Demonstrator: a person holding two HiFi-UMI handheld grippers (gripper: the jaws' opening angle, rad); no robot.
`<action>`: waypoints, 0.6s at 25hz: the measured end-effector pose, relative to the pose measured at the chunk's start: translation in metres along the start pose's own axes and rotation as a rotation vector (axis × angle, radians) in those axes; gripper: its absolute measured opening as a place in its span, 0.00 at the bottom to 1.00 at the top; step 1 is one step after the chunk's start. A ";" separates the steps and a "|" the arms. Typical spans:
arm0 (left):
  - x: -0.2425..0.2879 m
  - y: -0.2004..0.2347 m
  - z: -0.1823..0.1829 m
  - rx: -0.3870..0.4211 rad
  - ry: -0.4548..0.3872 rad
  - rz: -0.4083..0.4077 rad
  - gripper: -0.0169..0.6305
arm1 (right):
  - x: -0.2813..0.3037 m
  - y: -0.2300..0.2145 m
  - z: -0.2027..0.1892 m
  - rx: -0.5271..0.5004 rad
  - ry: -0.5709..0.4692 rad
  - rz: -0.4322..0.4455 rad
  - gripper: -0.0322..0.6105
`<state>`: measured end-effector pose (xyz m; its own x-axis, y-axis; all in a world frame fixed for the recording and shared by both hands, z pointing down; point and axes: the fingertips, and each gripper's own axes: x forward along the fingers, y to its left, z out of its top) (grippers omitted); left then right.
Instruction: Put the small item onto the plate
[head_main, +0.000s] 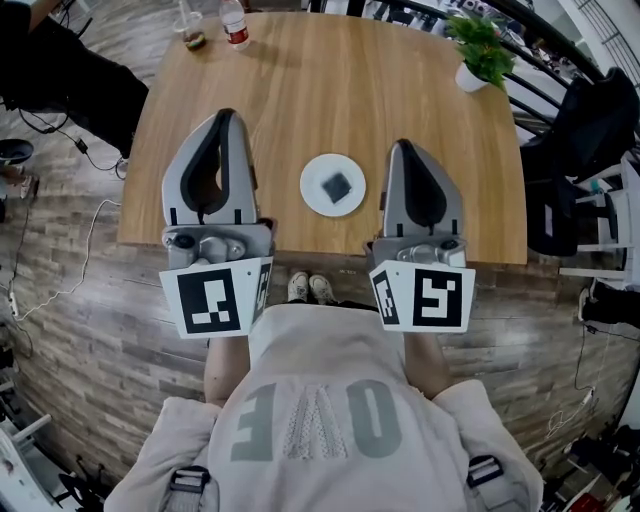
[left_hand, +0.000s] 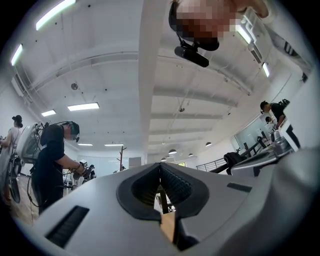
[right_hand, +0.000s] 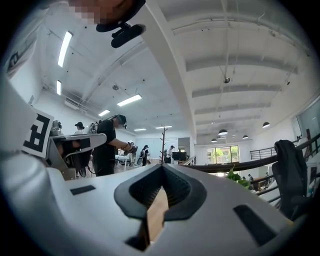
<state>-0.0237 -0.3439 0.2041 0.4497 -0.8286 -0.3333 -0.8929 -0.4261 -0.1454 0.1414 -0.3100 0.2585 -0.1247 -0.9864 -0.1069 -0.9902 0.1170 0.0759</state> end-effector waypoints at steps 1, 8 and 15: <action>0.000 -0.002 0.000 -0.002 -0.001 -0.005 0.04 | 0.000 0.001 0.000 -0.005 0.002 0.001 0.08; 0.000 -0.010 0.007 -0.023 -0.025 -0.037 0.04 | -0.004 0.004 0.002 -0.030 0.005 0.003 0.08; 0.000 -0.015 0.012 -0.016 -0.043 -0.044 0.04 | -0.009 0.002 0.012 -0.019 -0.015 0.006 0.08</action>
<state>-0.0105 -0.3334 0.1953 0.4872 -0.7925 -0.3668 -0.8715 -0.4679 -0.1465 0.1395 -0.2993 0.2482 -0.1313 -0.9839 -0.1210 -0.9882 0.1202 0.0950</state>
